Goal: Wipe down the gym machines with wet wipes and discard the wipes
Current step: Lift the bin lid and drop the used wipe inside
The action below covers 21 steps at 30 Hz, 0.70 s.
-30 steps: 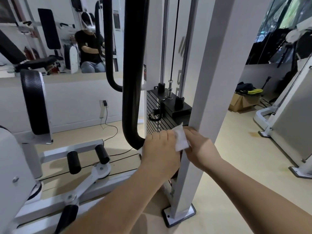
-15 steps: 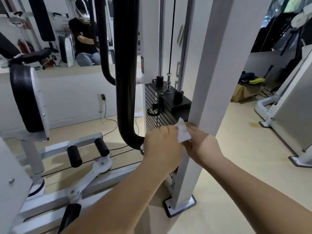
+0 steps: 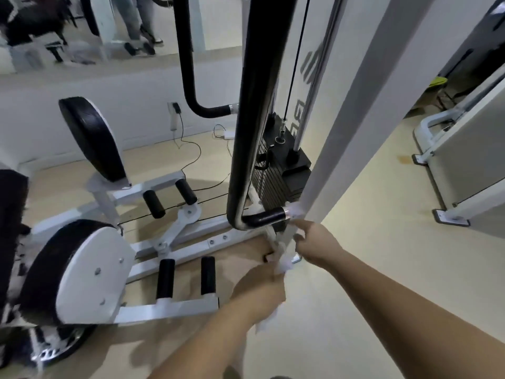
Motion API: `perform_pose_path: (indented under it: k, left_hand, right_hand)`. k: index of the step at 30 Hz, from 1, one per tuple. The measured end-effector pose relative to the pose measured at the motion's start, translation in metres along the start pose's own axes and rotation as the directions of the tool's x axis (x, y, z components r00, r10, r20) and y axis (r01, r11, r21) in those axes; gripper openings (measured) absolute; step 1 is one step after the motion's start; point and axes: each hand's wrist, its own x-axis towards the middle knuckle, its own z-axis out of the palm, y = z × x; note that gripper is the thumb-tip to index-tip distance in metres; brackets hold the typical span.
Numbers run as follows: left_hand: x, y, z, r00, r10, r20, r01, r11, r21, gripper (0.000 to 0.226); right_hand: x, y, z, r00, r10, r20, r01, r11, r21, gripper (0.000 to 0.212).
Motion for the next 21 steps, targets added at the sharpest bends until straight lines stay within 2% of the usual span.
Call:
perform_pose_path:
  k: [1, 2, 4, 6, 8, 11, 14, 18, 21]
  left_hand:
    - [-0.024, 0.012, -0.012, 0.997, -0.079, -0.003, 0.078, 0.988, -0.136, 0.038]
    - [-0.046, 0.024, -0.024, 0.989, -0.145, -0.011, 0.136, 0.952, -0.273, 0.039]
    - [-0.09, 0.041, -0.046, 0.977, -0.21, -0.045, 0.164, 0.863, -0.478, 0.028]
    - [-0.132, 0.054, -0.063, 0.955, -0.292, -0.055, 0.2, 0.768, -0.609, 0.027]
    - [-0.168, 0.059, -0.073, 0.944, -0.327, -0.037, 0.206, 0.676, -0.708, 0.034]
    - [-0.224, 0.069, -0.081, 0.952, -0.302, -0.054, 0.134, 0.568, -0.812, 0.033]
    - [-0.274, 0.067, -0.084, 0.939, -0.328, -0.109, 0.096, 0.549, -0.83, 0.025]
    - [-0.328, 0.037, -0.088, 0.928, -0.317, -0.197, -0.014, 0.499, -0.866, 0.019]
    - [-0.365, 0.001, -0.096, 0.904, -0.352, -0.242, -0.06, 0.455, -0.888, 0.025]
  right_hand:
    - [-0.02, -0.011, 0.0, 0.998, 0.066, 0.017, -0.068, 0.972, 0.224, 0.027]
    - [-0.04, -0.026, -0.002, 0.988, 0.141, 0.068, -0.157, 0.885, 0.439, 0.022]
    - [-0.082, -0.058, -0.015, 0.956, 0.218, 0.196, -0.292, 0.656, 0.696, 0.028]
    - [-0.116, -0.091, -0.034, 0.935, 0.197, 0.296, -0.355, 0.539, 0.763, 0.042]
    - [-0.147, -0.117, -0.056, 0.914, 0.099, 0.393, -0.388, 0.494, 0.778, 0.058]
    - [-0.187, -0.15, -0.087, 0.889, -0.081, 0.451, -0.348, 0.521, 0.78, 0.055]
    - [-0.221, -0.174, -0.099, 0.89, -0.19, 0.414, -0.229, 0.599, 0.767, 0.036]
    - [-0.249, -0.204, -0.085, 0.922, -0.157, 0.353, -0.173, 0.648, 0.742, 0.033]
    - [-0.266, -0.233, -0.061, 0.93, -0.15, 0.336, -0.124, 0.732, 0.67, 0.048]
